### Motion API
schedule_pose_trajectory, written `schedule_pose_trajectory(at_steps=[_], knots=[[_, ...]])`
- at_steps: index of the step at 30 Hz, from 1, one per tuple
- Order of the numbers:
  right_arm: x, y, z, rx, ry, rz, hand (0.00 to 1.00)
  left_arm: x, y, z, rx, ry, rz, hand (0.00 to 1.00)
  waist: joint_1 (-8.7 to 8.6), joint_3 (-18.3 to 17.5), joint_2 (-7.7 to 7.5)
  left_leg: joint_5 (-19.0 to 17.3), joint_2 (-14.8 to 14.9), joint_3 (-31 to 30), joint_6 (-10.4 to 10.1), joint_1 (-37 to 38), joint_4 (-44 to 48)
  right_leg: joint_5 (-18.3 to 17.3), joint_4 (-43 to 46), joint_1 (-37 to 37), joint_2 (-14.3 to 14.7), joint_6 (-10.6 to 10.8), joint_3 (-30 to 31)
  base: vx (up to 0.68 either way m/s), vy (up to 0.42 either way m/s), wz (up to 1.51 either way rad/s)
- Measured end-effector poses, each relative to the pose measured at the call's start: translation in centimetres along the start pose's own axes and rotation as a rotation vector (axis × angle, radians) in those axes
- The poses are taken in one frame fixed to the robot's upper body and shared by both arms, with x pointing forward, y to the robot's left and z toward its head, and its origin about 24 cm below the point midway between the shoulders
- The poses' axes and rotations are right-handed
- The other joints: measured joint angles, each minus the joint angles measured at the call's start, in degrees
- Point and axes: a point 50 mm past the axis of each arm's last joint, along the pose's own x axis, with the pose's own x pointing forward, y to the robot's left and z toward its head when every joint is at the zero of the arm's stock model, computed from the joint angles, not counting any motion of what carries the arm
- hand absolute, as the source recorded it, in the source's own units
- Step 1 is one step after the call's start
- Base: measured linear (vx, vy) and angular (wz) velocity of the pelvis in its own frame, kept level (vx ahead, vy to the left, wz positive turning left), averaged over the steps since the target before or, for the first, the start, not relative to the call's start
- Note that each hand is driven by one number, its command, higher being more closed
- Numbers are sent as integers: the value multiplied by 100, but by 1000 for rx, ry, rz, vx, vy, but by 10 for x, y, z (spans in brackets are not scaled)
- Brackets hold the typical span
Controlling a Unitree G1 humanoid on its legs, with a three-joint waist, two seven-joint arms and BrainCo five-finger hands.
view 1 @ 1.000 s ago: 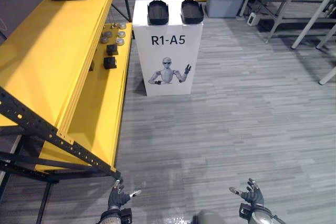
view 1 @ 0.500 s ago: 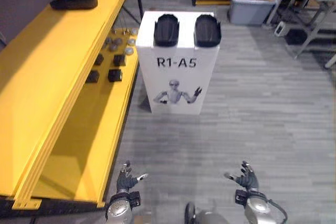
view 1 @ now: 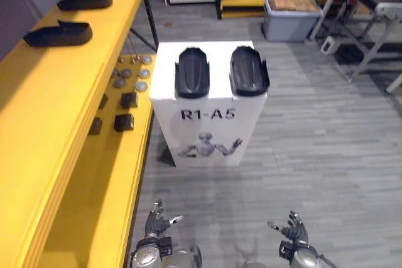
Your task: Walk over and take plastic housings, then place them on the shelf
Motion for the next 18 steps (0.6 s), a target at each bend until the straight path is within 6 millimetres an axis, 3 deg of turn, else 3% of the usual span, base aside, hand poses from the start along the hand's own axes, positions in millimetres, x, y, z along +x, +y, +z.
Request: schedule_pose_trajectory(at_steps=[3,5,6,7,8,9,11,13,15,16,17,18], knots=[[0,6,6,16,-26,16,0,7,-1,11,8,-35,-5,0,-101,-2,-3,-121,51,-319,-72,474,-303,-8,-746,-790,-116,-13,-365,561,-70,59],[0,4,4,13,-18,13,0,9,0,14,7,-44,-2,0,-125,0,9,-225,188,-528,-259,742,-423,114,-2220,-797,76,-117,-390,523,-169,58],[-1,3,-3,7,12,9,0,9,5,10,19,-30,11,0,-119,-73,-64,-355,218,-634,-480,844,-429,863,-3053,-700,234,-607,-257,532,-182,46],[1,-2,-5,-8,29,-1,0,9,4,4,19,2,12,0,-86,-151,96,-407,426,-696,-569,900,-399,822,-3131,-565,365,-640,-355,628,-232,30],[3,-3,-2,-13,22,-2,0,8,5,0,16,19,15,0,-78,-192,140,-240,597,-671,-846,795,-171,777,-3444,-353,496,-733,-461,520,-197,15],[3,-3,-2,-12,20,-2,0,7,4,-3,3,29,21,0,-89,-180,149,-137,612,-657,-962,735,44,776,-3596,-191,524,-734,-503,591,-245,25],[0,-7,-6,-12,30,-10,0,5,-2,-6,-46,39,29,0,-80,-127,119,433,804,-557,-931,190,1733,794,-4282,665,572,-764,-625,428,-169,26],[-3,-7,-10,14,35,-13,0,3,-3,-10,-50,51,26,0,-24,-120,106,176,1128,-245,-991,-246,2676,797,-4686,1256,612,-768,-628,337,-57,-3],[-3,-5,-6,44,18,-13,0,3,-4,-10,-55,50,27,0,12,-115,107,90,1315,-45,-1023,-658,2408,799,-4909,1510,579,-763,-582,282,40,-17],[-2,-4,-5,60,13,-14,0,3,-4,-9,-60,47,29,0,11,-109,115,101,1376,30,-1037,-854,1818,798,-4966,1583,562,-757,-573,237,127,-14],[-3,-3,-6,86,17,-22,0,4,-4,-8,-62,46,29,0,10,-114,130,214,1379,57,-1003,-965,1000,784,-4974,1644,555,-723,-572,227,154,-11],[-3,-5,-6,92,18,-29,0,4,-5,-8,-63,46,28,0,9,-153,218,685,1369,44,-980,-978,535,737,-4971,1665,595,-615,-554,205,199,-11]])
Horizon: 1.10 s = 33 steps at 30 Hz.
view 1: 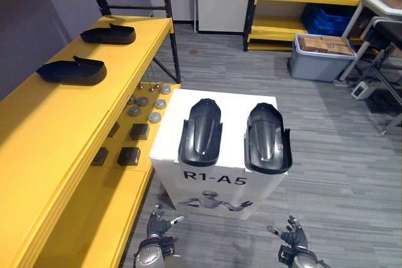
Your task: Walk over and take plastic housings, then place them on the shelf
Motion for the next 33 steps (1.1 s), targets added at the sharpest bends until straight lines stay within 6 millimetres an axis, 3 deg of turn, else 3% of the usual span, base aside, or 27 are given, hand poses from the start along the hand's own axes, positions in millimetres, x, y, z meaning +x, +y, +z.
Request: schedule_pose_trajectory(at_steps=[1,2,7,11,14,16,19,21,25,30,33], knots=[[0,-1,-1,11,2,-8,0,0,-1,-1,-1,6,-2,0,-1,25,61,329,-4,-17,68,56,-409,-133,-42,57,56,194,49,207,216,-1],[-2,3,-5,30,17,-8,0,2,1,0,11,7,0,0,-8,76,-105,341,-212,19,99,246,-718,-154,-76,95,-138,230,98,192,197,1],[-3,2,-5,50,16,-23,0,0,11,-4,21,17,27,0,55,30,-183,434,-552,338,214,678,-1319,-204,-96,127,-475,329,348,110,103,-15],[-5,-5,4,75,-32,-61,0,-1,19,-6,34,24,44,0,39,-4,-188,693,-584,490,150,1009,-1923,-203,-155,118,-464,368,487,21,-25,-21],[-7,-26,27,93,-138,-141,0,-2,21,-8,31,31,50,0,-76,-54,-201,929,-594,516,96,1213,-2402,-201,-161,88,-387,368,551,8,-29,-9],[-15,-47,61,66,-292,-190,0,-7,25,-16,31,55,62,0,-114,-175,-190,1040,-584,658,81,1316,-2681,-198,-155,-19,-330,363,688,18,-10,-30],[-32,-72,96,38,-456,-261,0,-11,29,-22,35,73,69,0,-134,-271,-216,1090,-602,727,68,1432,-2876,-198,-164,-32,-316,363,768,34,4,-15],[-40,-76,117,30,-549,-273,0,-14,32,-25,38,84,72,0,-232,-294,-230,1099,-614,747,76,1441,-2917,-198,-170,-46,-323,364,786,20,18,-5],[-57,-72,157,14,-735,-270,0,-23,36,-38,41,122,78,0,-276,-360,-234,1106,-629,841,74,1569,-3042,-198,-191,-53,-305,364,935,8,16,-18],[-54,-48,200,-111,-877,-187,0,-24,40,-45,78,156,60,0,-300,-434,-210,1134,-679,666,113,1463,-3071,-196,-186,-164,-313,367,952,-6,0,0],[-40,-28,220,-212,-905,-126,0,-24,42,-44,101,153,46,0,-264,-443,-204,1162,-700,517,149,1370,-3070,-161,-187,-243,-319,377,936,-26,4,6]])
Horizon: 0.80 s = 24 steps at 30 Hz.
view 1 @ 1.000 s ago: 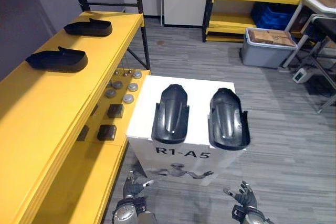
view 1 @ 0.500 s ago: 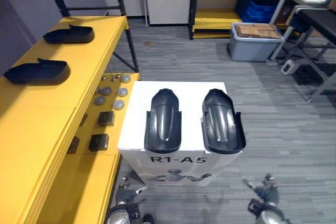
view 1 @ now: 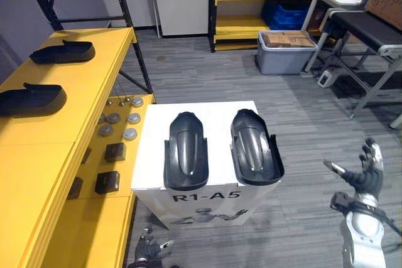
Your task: Walk over and take plastic housings, then place them on the shelf
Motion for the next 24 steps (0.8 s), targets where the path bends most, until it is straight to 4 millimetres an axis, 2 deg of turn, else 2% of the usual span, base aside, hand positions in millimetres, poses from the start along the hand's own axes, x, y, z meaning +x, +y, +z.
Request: schedule_pose_trajectory(at_steps=[4,8,14,19,24], knots=[[14,23,-13,-49,55,78,0,0,1,-3,28,13,-14,0,78,6,20,29,-29,-167,36,-59,0,8,-3,5,-13,-8,-41,-24,9,13],[13,38,-32,-105,142,143,0,-1,-4,-8,40,34,-44,0,147,17,48,59,-33,-234,52,-71,-12,19,-3,4,-13,-20,-57,-32,3,4],[18,50,-56,-225,275,183,0,-2,-15,-11,49,46,-79,0,145,152,227,213,-76,-535,80,-133,-96,75,-5,-3,-33,-3,-219,-68,3,14],[24,67,-61,-266,308,233,0,-3,-17,-16,63,66,-91,0,154,225,265,261,-94,-653,81,-183,-121,115,-63,-1,-47,8,-318,-82,9,7],[39,80,-52,-257,302,246,0,1,-22,-10,77,49,-110,0,175,359,264,278,-99,-676,75,-205,-124,153,-95,-2,-51,22,-320,-42,10,2]])
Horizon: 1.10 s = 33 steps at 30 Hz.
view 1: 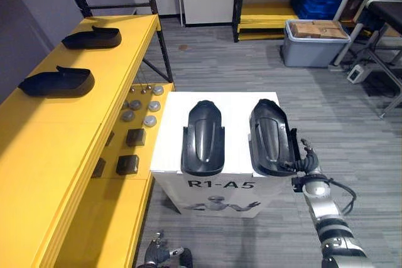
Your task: Walk over and take plastic housings, then place them on the shelf
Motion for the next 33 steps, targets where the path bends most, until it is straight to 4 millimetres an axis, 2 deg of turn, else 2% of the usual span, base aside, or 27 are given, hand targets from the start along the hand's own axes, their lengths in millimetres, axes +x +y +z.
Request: schedule_pose_trajectory(at_steps=[1,2,7,11,15,21,26,29,31,33], knots=[[2,1,3,4,-3,2,0,1,0,1,1,-3,1,0,3,17,0,0,0,0,0,-3,0,0,-5,0,0,0,-1,0,0,0],[2,2,5,7,-5,3,100,1,0,2,1,-5,1,0,1,26,1,0,0,0,0,-5,0,0,-11,0,0,0,-1,0,0,0],[3,6,8,46,-3,5,100,3,-2,5,6,-13,-3,0,7,28,-2,-2,-2,-10,-5,-11,0,1,-86,44,4,-1,-6,7,-2,-1],[7,-1,5,164,37,-41,100,3,-2,6,6,-16,-2,0,-3,41,-17,-2,1,-10,-8,17,0,3,-128,102,12,-4,-5,16,-7,-2],[6,-3,4,199,42,-58,100,3,-2,6,6,-16,-2,0,-21,44,-22,-9,21,-2,-22,53,0,15,-182,157,34,-23,0,0,0,0],[-14,-8,0,216,-15,-86,100,5,0,13,-2,-40,9,0,-4,47,-30,-34,41,-10,-57,75,1,15,-205,190,50,-23,8,0,0,0],[-32,-25,8,182,-105,-184,100,4,7,35,-36,-138,49,0,-60,48,-32,-36,27,-98,-57,59,1,20,-199,190,39,-16,-18,-17,4,4],[-41,-39,22,174,-184,-258,100,1,14,51,-65,-214,86,0,-132,44,-34,-35,29,-115,-57,49,19,25,-195,185,37,-7,-21,-12,2,1],[-50,-48,33,185,-244,-326,100,-6,16,69,-82,-305,96,0,-140,38,-34,-35,29,-118,-57,44,21,27,-195,182,39,-5,-24,0,0,0],[-54,-51,43,199,-286,-354,100,-12,19,83,-129,-377,122,0,-158,34,-35,-35,29,-121,-57,33,23,29,-194,174,39,-2,-25,0,0,0]])
